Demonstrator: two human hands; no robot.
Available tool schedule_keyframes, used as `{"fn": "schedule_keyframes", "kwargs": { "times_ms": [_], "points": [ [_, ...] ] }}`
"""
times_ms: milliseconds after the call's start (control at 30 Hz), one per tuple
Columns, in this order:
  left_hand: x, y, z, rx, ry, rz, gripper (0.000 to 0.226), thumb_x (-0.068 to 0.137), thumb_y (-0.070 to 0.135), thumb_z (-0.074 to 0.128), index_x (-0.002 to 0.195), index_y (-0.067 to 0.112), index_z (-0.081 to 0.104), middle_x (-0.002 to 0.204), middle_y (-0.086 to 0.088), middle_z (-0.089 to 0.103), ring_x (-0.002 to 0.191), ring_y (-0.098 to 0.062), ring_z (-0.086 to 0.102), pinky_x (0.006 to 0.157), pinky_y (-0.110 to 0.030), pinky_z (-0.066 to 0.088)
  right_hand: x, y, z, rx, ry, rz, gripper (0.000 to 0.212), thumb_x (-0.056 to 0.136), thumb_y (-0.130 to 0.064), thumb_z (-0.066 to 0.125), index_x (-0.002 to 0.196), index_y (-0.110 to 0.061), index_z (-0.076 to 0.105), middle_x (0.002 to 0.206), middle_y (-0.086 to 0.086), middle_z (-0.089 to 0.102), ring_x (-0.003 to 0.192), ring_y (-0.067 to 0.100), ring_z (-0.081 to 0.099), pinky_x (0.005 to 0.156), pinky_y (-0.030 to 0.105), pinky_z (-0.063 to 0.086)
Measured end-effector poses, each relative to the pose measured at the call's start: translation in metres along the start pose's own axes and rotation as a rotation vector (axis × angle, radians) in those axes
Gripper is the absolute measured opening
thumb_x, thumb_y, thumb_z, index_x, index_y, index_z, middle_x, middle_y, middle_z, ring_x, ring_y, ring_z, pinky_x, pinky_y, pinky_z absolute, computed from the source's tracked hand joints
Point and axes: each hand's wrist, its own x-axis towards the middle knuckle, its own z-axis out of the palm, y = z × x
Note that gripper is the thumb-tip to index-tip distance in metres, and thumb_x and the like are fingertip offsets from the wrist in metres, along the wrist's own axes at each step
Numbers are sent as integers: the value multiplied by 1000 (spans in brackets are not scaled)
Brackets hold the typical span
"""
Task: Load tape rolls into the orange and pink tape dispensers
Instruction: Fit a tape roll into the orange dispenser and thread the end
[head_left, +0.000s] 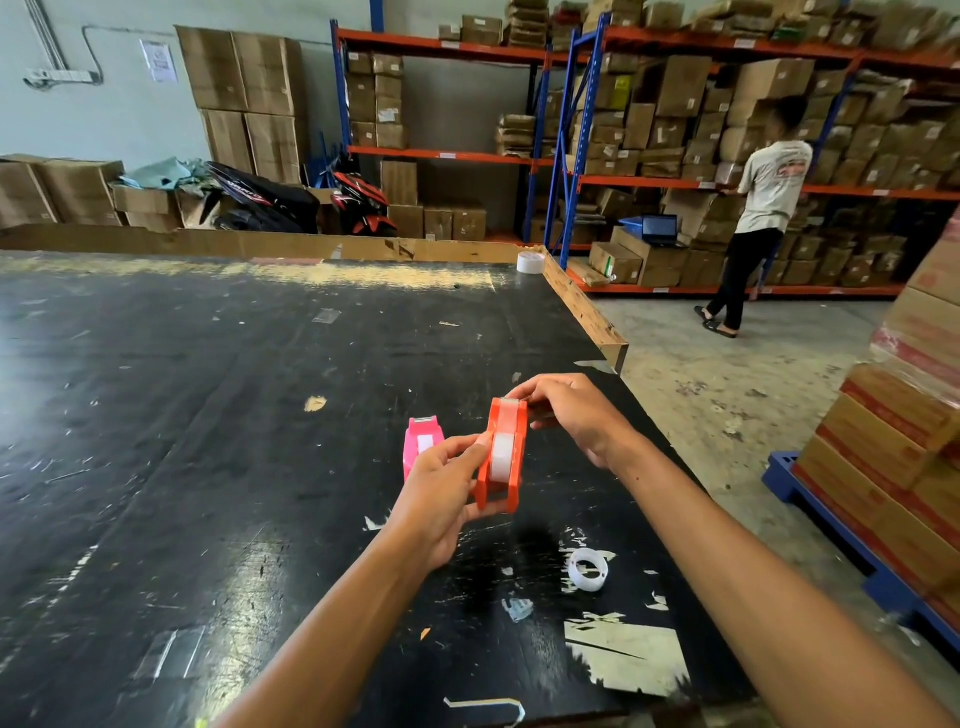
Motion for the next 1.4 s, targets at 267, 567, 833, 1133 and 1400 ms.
{"fn": "schedule_keyframes", "kwargs": {
  "times_ms": [267,567,833,1133,1400],
  "points": [
    [9,2,9,-22,40,8,29,98,23,55,118,3,61,107,-23,69,101,-37,69,74,-42,61,-12,7,-3,75,187,32,25,97,-19,48,101,-10,70,95,9,70,85,16,64,73,25,53],
    [31,-14,25,135,208,68,23,93,29,63,103,9,67,100,-17,74,91,-27,68,90,-46,55,-36,17,5,197,116,91,32,97,-19,50,98,5,71,93,18,74,77,19,72,61,19,59],
    [52,-19,39,254,258,95,22,94,19,62,74,14,70,79,-8,70,76,-20,62,83,-40,56,-23,30,0,179,140,158,29,97,-17,49,91,-1,72,83,9,73,72,12,70,55,13,54],
    [83,-29,50,349,307,78,17,87,15,64,84,19,80,81,-6,79,87,-28,75,82,-45,60,14,53,-2,87,177,229,37,91,-19,51,90,15,66,91,27,72,81,29,72,77,40,61],
    [96,-40,47,445,334,47,19,89,11,61,98,12,78,84,-7,77,87,-26,74,84,-41,60,30,78,4,83,123,312,42,81,-24,51,91,15,64,94,27,72,91,36,71,85,51,57]
  ]
}}
